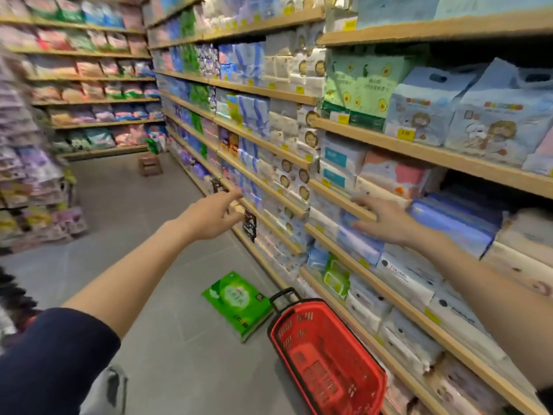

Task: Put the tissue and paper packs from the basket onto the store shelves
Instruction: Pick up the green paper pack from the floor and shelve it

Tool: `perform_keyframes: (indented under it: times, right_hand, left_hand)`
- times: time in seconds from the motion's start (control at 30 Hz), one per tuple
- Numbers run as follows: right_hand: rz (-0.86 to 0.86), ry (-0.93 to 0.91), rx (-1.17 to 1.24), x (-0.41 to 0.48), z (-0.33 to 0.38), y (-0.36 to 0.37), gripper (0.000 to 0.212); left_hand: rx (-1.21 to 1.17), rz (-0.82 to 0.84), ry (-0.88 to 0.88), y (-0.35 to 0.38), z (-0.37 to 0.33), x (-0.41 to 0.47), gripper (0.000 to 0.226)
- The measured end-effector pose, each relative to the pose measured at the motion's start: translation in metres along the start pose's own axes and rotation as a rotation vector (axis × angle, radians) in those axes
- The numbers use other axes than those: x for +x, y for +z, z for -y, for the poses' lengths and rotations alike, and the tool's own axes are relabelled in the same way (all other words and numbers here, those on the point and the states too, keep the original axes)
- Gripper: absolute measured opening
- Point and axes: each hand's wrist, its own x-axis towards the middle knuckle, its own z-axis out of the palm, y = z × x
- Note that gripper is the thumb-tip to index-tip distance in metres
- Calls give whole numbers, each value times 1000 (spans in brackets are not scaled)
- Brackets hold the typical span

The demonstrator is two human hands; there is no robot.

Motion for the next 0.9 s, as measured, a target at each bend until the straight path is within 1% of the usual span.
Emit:
perform_keyframes:
  times: [0.17, 0.33, 0.5, 0.67, 0.77, 0.9]
  right_hand:
    - [106, -85, 65, 29, 62, 67, 58]
    - [232, -135, 71, 64, 123, 127, 59]
    - [293, -194, 77, 105, 176, 182, 61]
    - [315, -222, 86, 134, 217, 230, 61]
    - [355, -215, 90, 152, 230, 252, 61]
    - [366, -217, 62, 182, 241, 275, 62]
  left_hand:
    - [-8, -3, -124, -4, 79, -60, 58]
    - [27, 59, -267, -12, 168, -110, 57]
    - [31, 121, -386, -13, 246, -146, 57]
    - [17, 156, -437, -11, 302, -161, 56]
    - [11, 175, -453, -9, 329, -160, 56]
    - [9, 185, -463, -3, 361, -143, 56]
